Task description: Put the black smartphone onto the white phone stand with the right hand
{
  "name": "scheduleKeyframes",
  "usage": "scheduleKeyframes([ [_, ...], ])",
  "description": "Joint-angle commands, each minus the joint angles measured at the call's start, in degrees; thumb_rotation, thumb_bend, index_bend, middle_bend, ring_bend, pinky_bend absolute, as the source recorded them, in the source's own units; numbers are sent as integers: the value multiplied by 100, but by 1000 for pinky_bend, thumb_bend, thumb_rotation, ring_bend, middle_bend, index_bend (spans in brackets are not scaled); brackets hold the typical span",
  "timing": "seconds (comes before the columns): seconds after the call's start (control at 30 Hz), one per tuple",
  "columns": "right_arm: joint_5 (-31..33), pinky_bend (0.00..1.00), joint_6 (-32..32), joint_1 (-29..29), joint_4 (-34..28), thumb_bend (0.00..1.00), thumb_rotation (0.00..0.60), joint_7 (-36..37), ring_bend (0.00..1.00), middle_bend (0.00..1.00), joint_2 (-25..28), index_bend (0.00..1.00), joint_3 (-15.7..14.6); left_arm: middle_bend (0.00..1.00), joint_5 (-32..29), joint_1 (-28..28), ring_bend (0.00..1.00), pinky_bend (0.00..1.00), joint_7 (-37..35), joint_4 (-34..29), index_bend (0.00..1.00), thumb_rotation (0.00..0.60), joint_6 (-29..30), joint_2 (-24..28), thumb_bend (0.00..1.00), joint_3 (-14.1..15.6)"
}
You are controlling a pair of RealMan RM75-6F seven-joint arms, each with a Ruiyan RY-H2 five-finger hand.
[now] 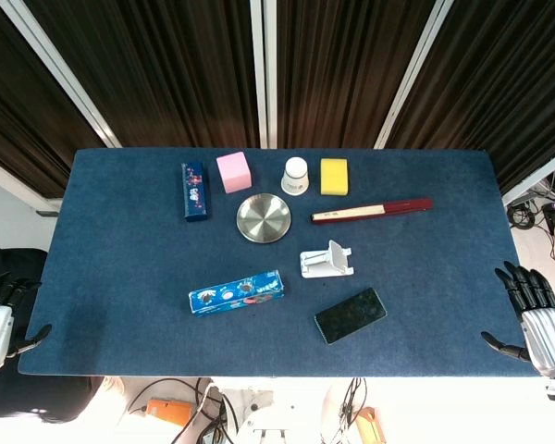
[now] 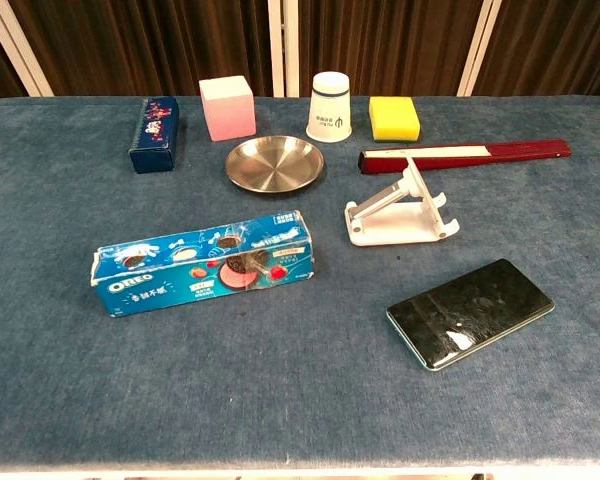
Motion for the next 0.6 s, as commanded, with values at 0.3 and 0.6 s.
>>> scheduleKeyframes([
  [0.3,-858,30,-806,616,-422,240,600,-985,0,50,-300,24,-150,222,12,-52,101,1,-66,94,255,600,-95,-187,120,-34],
  [0.6,-895,82,-2825,1534,-828,240,600,-2402,0,50,-893,186,-201,222,50,-96,101,1,-99,159,255,600,-150,-272,120,-44],
])
